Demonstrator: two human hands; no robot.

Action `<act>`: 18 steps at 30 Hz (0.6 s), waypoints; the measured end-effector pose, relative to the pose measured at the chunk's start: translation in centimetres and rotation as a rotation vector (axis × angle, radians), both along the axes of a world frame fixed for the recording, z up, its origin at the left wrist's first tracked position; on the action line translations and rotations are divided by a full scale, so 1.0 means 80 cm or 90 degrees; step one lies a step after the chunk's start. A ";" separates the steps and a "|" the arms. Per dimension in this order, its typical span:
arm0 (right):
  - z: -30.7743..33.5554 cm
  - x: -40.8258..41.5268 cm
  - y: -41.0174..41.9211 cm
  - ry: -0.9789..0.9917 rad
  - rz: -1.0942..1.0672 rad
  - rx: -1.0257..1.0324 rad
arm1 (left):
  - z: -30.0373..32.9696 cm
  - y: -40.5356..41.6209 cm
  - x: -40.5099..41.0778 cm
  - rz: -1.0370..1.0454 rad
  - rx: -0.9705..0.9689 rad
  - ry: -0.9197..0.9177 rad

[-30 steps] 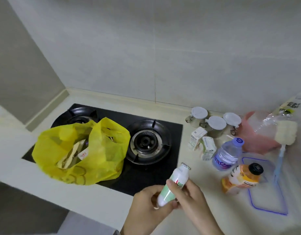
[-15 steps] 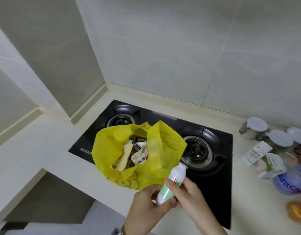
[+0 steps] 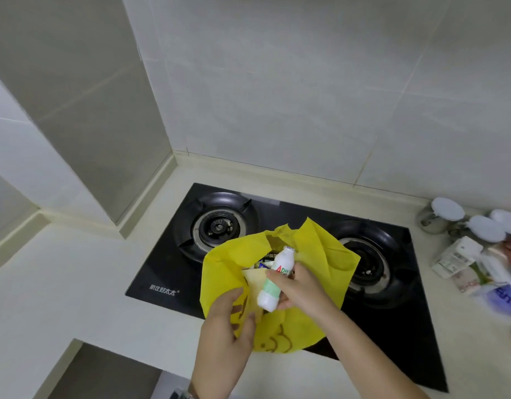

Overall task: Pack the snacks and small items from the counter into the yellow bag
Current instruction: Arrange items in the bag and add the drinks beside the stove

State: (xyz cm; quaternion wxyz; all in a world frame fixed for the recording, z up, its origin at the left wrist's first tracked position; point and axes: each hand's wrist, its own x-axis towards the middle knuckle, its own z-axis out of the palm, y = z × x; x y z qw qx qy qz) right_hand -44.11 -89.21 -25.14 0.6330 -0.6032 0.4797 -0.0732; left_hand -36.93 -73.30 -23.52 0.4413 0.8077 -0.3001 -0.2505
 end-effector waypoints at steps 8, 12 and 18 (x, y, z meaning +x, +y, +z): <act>-0.020 0.058 -0.032 0.225 0.135 -0.134 | -0.019 0.024 0.023 0.015 0.028 0.048; -0.047 0.070 -0.033 0.268 0.177 -0.302 | -0.023 0.019 0.028 -0.001 0.032 0.044; -0.057 0.045 -0.012 0.290 0.329 -0.384 | -0.026 0.000 0.031 -0.031 0.017 0.043</act>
